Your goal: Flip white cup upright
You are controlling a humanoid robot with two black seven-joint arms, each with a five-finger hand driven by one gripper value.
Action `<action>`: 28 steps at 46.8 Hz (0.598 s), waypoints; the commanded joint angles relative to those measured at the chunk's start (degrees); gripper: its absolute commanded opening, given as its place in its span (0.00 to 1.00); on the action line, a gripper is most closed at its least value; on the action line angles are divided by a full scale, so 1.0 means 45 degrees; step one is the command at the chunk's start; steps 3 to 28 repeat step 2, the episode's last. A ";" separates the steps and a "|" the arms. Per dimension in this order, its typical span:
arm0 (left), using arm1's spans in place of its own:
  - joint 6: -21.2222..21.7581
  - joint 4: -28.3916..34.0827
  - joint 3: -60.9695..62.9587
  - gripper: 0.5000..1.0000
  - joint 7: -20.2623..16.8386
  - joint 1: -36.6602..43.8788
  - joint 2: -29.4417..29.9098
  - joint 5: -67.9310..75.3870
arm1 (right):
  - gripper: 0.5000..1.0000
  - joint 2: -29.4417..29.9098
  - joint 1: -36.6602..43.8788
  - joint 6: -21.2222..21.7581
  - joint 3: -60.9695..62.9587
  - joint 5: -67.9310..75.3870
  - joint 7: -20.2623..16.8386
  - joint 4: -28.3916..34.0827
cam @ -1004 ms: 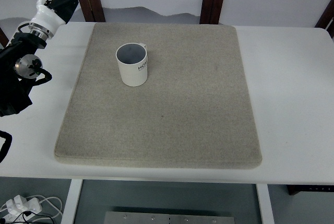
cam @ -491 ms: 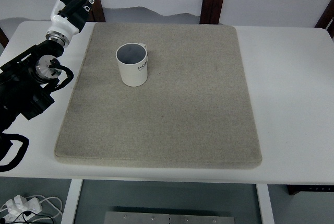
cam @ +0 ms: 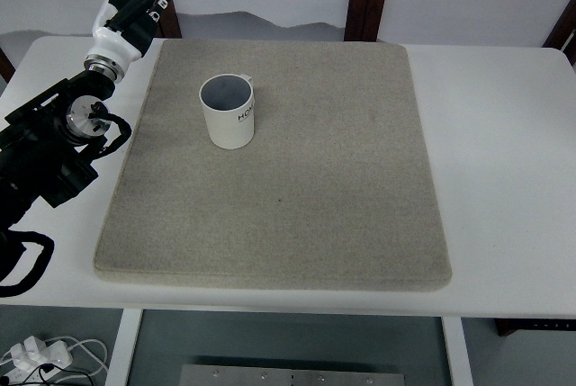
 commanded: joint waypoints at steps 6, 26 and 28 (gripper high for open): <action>0.0058 -0.0023 -0.0020 0.99 0.0019 -0.0013 0.0001 -0.0002 | 0.90 0.0000 0.0000 -0.0001 -0.0001 -0.0004 -0.0020 0.0000; 0.0058 -0.0023 -0.0020 0.99 0.0019 -0.0013 0.0001 -0.0002 | 0.90 0.0000 0.0000 -0.0001 -0.0001 -0.0004 -0.0020 0.0000; 0.0058 -0.0023 -0.0020 0.99 0.0019 -0.0013 0.0001 -0.0002 | 0.90 0.0000 0.0000 -0.0001 -0.0001 -0.0004 -0.0020 0.0000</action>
